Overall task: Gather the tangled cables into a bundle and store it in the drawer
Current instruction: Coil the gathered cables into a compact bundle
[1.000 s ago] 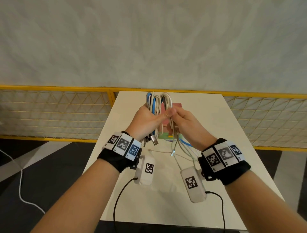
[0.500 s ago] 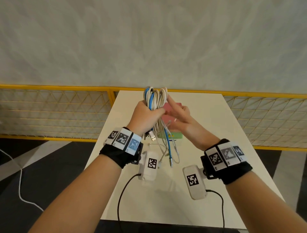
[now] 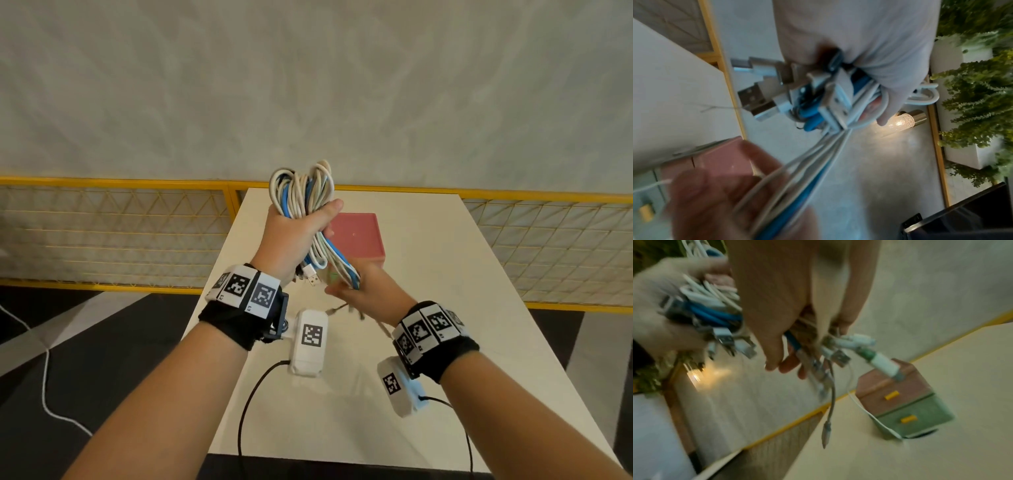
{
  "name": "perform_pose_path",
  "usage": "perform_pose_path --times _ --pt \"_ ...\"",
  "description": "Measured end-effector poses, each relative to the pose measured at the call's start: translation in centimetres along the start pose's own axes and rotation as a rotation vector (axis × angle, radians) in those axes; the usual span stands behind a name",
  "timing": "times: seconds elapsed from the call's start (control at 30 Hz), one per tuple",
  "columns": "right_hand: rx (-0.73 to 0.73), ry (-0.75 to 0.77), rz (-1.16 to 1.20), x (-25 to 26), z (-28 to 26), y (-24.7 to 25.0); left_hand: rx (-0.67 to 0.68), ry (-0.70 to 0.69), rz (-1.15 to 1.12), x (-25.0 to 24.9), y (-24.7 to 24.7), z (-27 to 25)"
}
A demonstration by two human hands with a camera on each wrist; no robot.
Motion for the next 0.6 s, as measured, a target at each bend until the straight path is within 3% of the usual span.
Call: perform_pose_path --times 0.13,0.27,0.4,0.5,0.6 --pt "-0.058 0.101 0.11 2.5 0.3 0.3 0.042 -0.049 -0.014 -0.4 -0.1 0.2" --pt "0.008 -0.033 0.131 0.0 0.1 -1.5 0.176 -0.097 -0.076 -0.8 -0.7 0.2" --pt "0.127 -0.074 -0.095 -1.5 0.2 -0.9 0.365 -0.03 -0.245 0.4 -1.7 -0.4" --pt "0.165 -0.002 -0.224 -0.7 0.2 0.6 0.478 0.037 -0.288 1.2 -2.3 -0.9" --pt "0.154 -0.039 -0.565 0.0 0.3 2.5 0.559 0.12 -0.232 1.9 -2.8 -1.4"
Point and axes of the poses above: each hand's wrist, its own z-axis towards the middle knuckle, its own y-axis out of the back of the hand, x = y × z, the point moved 7 cm from there along z, towards the middle knuckle, and after that the axes turned 10 degrees about x, right-handed, at the moved point
